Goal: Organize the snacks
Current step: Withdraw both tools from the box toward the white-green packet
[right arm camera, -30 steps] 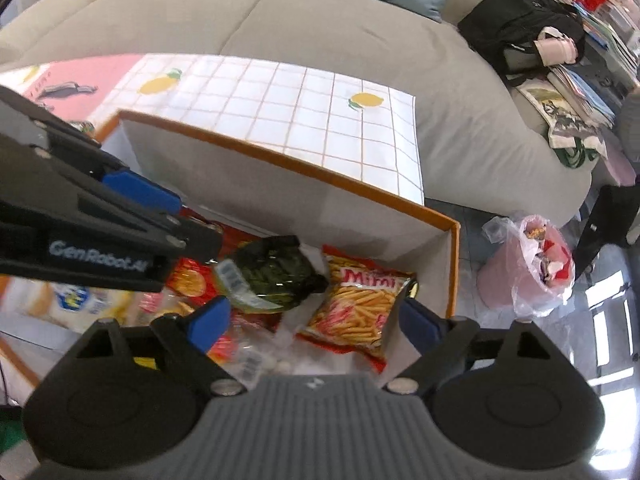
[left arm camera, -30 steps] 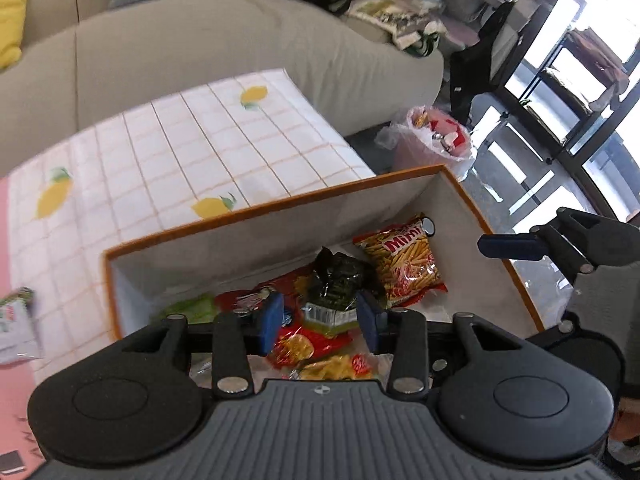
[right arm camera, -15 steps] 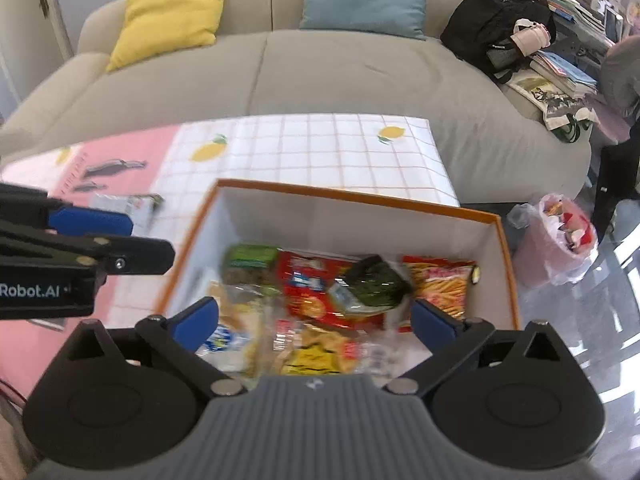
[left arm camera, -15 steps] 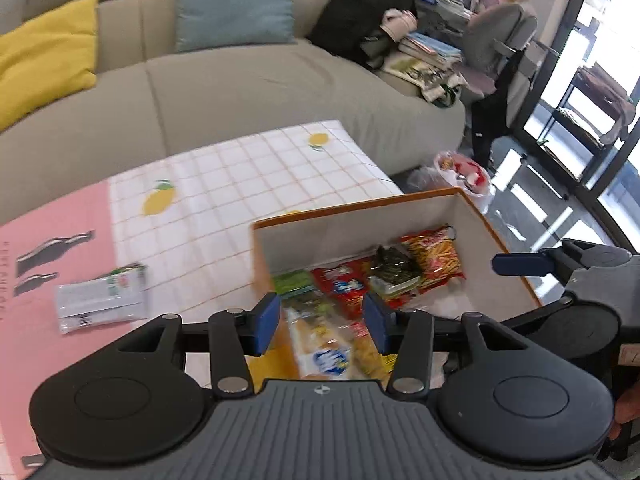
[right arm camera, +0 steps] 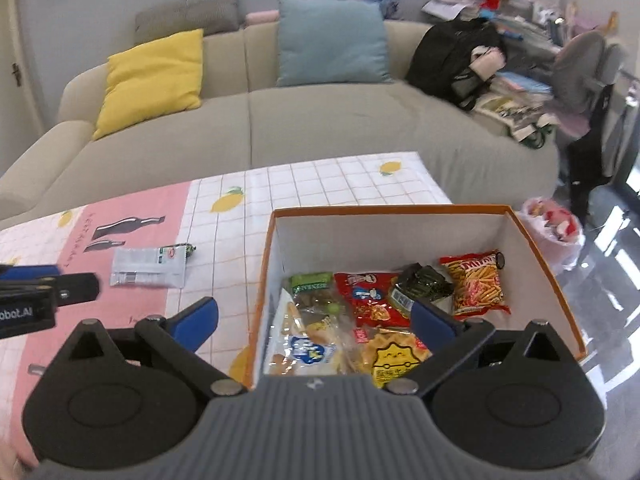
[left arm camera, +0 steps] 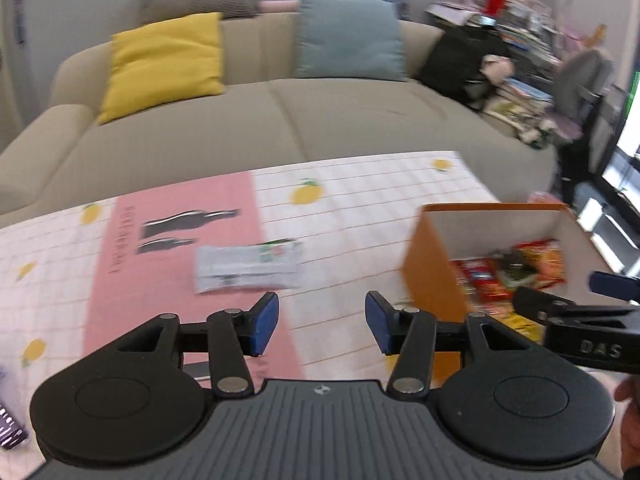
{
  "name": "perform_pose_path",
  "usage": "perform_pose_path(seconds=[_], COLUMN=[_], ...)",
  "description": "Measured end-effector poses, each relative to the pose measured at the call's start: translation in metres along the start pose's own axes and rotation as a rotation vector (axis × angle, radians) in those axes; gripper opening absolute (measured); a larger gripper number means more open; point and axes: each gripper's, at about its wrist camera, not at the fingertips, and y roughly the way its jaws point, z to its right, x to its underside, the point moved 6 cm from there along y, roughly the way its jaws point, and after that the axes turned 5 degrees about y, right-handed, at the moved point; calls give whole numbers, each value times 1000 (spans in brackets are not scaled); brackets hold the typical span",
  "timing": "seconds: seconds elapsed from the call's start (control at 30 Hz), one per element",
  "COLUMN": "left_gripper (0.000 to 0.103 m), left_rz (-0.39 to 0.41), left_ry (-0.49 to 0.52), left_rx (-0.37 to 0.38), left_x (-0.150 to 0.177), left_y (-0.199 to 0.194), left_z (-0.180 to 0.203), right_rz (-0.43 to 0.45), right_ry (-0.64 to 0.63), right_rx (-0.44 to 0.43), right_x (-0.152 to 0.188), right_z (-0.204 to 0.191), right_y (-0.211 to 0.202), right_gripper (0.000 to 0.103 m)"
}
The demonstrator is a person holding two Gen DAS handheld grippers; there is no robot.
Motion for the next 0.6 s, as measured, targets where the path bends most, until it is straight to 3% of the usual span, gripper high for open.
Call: perform_pose_path(seconds=[0.27,0.4,0.6], left_gripper=[62,62,62], left_rz=[32,32,16], left_ry=[21,-32,-65], left_rx=[-138,-130,-103], left_x=[21,28,39], left_y=[1,7,23], left_z=[-42,-57,-75], right_rz=[8,7,16], right_ry=[79,93,0], right_rx=[-135,-194,-193], right_x=[21,27,33], right_z=[-51,-72,-100], right_y=[10,19,39], right_gripper=[100,100,100])
